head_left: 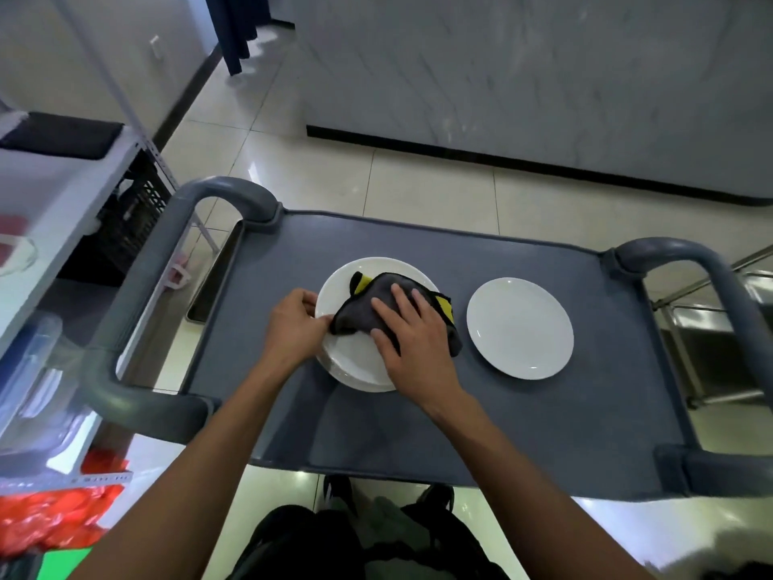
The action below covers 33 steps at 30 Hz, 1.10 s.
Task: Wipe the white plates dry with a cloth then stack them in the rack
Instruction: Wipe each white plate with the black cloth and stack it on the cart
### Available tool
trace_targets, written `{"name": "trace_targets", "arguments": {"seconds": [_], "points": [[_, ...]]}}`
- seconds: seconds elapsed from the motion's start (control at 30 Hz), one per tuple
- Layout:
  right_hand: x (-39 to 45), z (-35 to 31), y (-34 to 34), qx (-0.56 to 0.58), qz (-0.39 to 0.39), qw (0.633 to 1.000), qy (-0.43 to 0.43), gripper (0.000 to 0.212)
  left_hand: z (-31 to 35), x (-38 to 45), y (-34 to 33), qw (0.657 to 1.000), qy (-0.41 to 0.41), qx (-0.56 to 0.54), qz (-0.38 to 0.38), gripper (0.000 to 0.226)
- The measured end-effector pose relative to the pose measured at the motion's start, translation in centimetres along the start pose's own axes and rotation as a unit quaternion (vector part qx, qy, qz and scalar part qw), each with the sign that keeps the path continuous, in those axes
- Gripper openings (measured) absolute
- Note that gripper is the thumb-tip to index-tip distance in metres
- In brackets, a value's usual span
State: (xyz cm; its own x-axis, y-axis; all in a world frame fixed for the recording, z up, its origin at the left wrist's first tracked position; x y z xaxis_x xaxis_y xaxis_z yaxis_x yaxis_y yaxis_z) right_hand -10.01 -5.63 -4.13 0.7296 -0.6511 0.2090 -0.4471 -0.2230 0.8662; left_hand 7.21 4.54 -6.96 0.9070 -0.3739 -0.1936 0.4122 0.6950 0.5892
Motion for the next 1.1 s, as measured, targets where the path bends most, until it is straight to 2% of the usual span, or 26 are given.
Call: {"name": "trace_targets", "arguments": {"seconds": [0.1, 0.27, 0.43, 0.5, 0.63, 0.73, 0.93, 1.1], "points": [[0.0, 0.7, -0.4, 0.005, -0.021, 0.999, -0.033, 0.057, 0.4, 0.4, 0.0, 0.999, 0.025, -0.031, -0.035, 0.022], [0.2, 1.2, -0.3, 0.078, -0.006, 0.993, -0.089, 0.047, 0.7, 0.4, 0.0, 0.989, 0.067, -0.084, -0.102, 0.021], [0.0, 1.5, -0.3, 0.014, -0.021, 0.995, -0.096, 0.056, 1.4, 0.2, 0.2, 0.974, 0.113, -0.112, -0.161, 0.010], [-0.1, 1.5, -0.4, 0.022, -0.040, 0.994, -0.104, 0.060, 1.5, 0.1, 0.3, 0.970, 0.117, -0.119, -0.178, 0.006], [0.0, 1.7, -0.2, 0.015, -0.050, 0.993, -0.102, 0.066, 1.7, -0.3, 0.3, 0.960, 0.113, -0.125, -0.223, 0.021], [-0.5, 1.8, 0.0, 0.012, -0.042, 0.996, -0.083, 0.064, 2.0, -0.5, 0.4, 0.958, 0.114, -0.137, -0.225, 0.027], [-2.4, 1.8, 0.3, -0.001, 0.014, 0.999, -0.029, 0.059, 3.3, -1.5, 0.1, 0.961, 0.084, -0.173, -0.200, 0.034], [-1.3, 2.6, 2.9, -0.043, 0.103, 0.993, -0.032, 0.053, 6.3, -2.1, -1.4, 0.953, 0.032, -0.203, -0.224, 0.035]]}}
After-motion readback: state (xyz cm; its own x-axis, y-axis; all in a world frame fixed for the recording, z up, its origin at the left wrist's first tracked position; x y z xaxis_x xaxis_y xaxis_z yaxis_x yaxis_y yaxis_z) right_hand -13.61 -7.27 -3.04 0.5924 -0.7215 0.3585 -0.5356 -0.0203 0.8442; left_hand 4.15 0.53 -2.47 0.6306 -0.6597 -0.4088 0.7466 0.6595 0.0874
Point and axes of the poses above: each hand's wrist, its own x-axis towards the middle knuckle, its own y-axis out of the back of the hand, z = x × y, the point moved 4 cm from there along x, towards the middle knuckle, and after that the axes turned 10 degrees about z, right-handed, at the moved point
